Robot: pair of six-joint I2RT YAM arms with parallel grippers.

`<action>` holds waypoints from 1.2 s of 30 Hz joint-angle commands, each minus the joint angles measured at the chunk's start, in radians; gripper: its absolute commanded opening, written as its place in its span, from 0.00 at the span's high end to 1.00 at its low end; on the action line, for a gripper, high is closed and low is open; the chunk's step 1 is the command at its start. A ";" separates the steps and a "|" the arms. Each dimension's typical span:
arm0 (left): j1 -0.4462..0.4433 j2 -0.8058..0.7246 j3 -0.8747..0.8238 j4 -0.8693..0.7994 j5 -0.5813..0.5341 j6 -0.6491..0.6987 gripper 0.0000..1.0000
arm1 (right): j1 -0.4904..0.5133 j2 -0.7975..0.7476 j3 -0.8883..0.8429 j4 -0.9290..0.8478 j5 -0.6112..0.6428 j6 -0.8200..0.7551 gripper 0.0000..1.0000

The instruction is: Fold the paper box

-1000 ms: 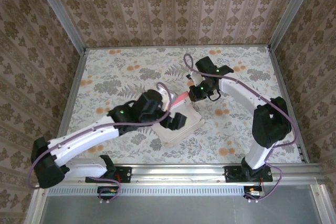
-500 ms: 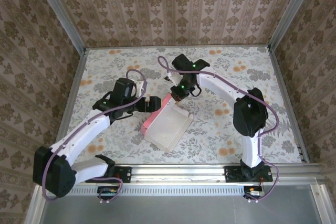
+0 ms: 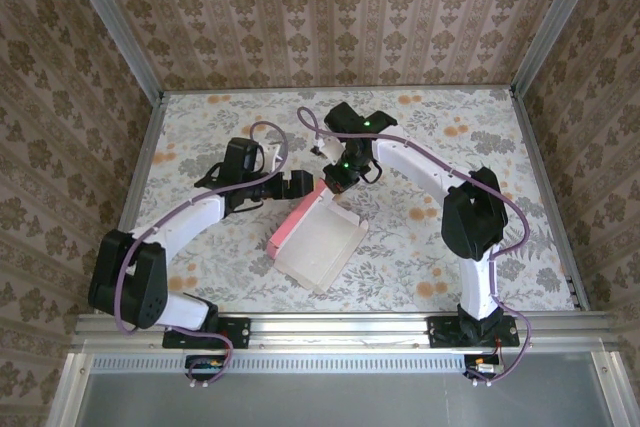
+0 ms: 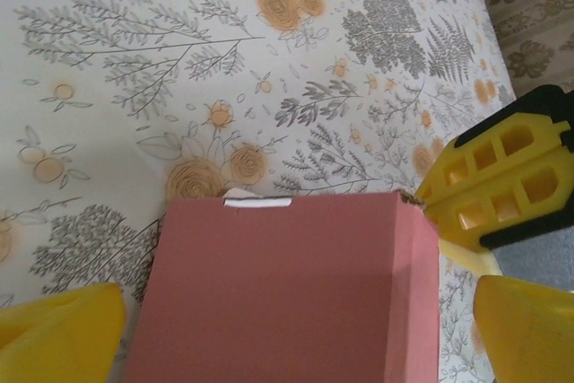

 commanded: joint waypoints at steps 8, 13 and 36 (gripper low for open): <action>0.004 0.096 0.017 0.193 0.066 -0.040 0.00 | 0.006 0.029 0.027 -0.024 -0.051 -0.011 0.97; -0.001 0.153 0.029 0.240 0.096 -0.053 0.00 | 0.005 0.028 0.029 -0.024 -0.055 -0.006 0.97; 0.019 0.219 0.015 0.306 0.105 -0.031 0.00 | 0.008 0.043 0.058 -0.027 -0.101 0.024 0.91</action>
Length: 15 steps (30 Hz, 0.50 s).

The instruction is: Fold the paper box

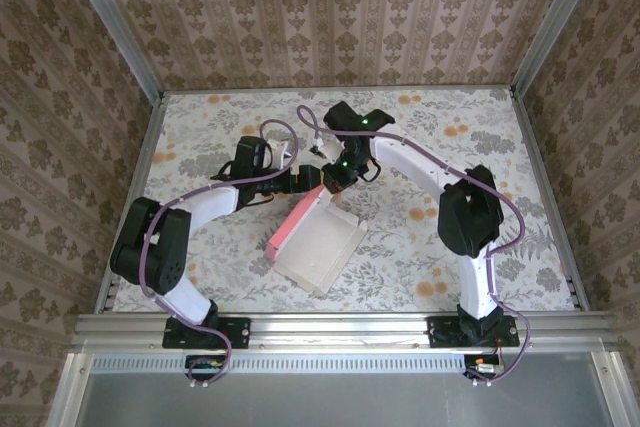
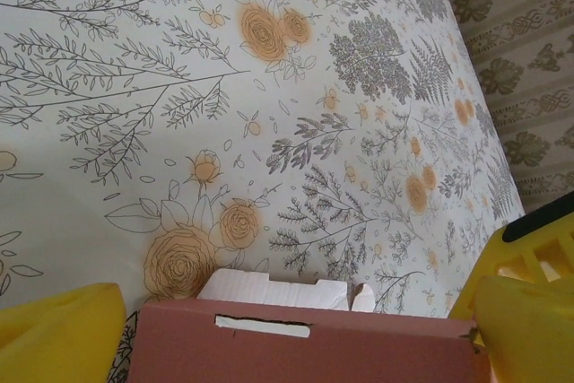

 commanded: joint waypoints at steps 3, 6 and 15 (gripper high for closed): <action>0.015 0.019 0.006 0.041 0.028 0.026 0.00 | 0.010 -0.003 0.014 0.024 -0.073 0.029 0.90; 0.025 0.029 0.004 0.044 0.041 0.027 0.00 | 0.009 -0.022 0.002 0.060 -0.100 0.048 0.88; 0.034 0.058 0.009 0.047 0.062 0.039 0.00 | 0.008 -0.071 -0.050 0.162 -0.162 0.100 0.84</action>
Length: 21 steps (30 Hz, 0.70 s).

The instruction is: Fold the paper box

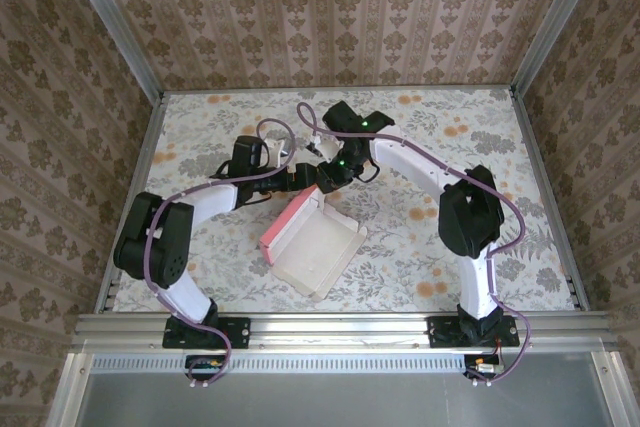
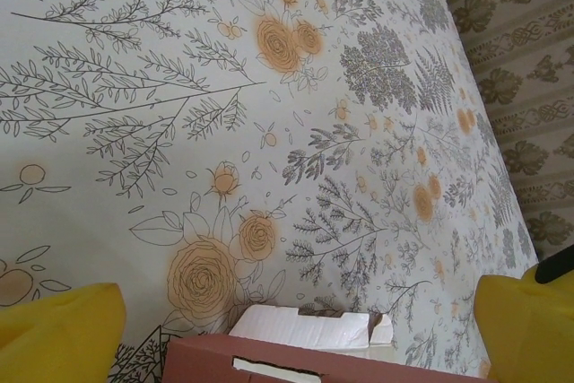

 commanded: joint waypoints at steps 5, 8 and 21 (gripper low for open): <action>0.004 0.025 0.008 0.001 0.036 0.042 0.00 | 0.002 -0.095 -0.062 0.118 -0.068 0.047 0.77; 0.005 0.026 0.008 -0.004 0.039 0.053 0.00 | -0.005 -0.137 -0.108 0.162 -0.077 0.059 0.74; 0.009 0.035 0.012 -0.028 0.053 0.077 0.00 | -0.128 -0.410 -0.558 0.654 -0.105 0.175 0.70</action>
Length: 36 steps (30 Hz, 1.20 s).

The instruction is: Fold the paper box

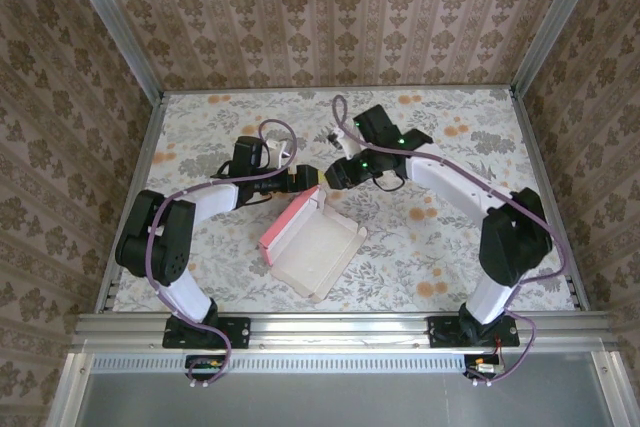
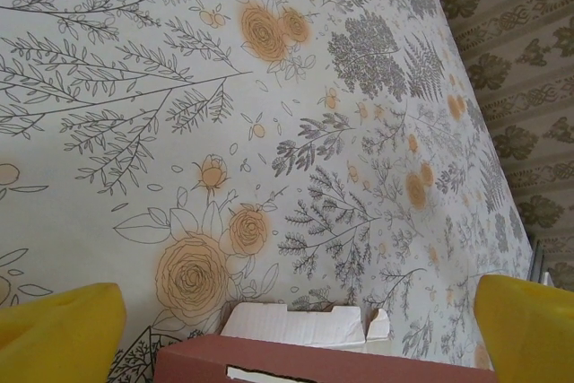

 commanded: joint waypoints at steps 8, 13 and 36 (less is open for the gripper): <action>0.012 0.018 0.033 -0.070 0.029 0.072 0.00 | -0.038 -0.063 -0.279 0.421 0.018 -0.029 0.62; 0.020 0.018 0.042 -0.081 0.042 0.077 0.00 | -0.036 0.000 -0.307 0.538 -0.029 -0.006 0.62; 0.041 0.069 0.063 -0.085 0.072 0.083 0.00 | 0.066 0.158 -0.282 0.585 -0.058 -0.039 0.63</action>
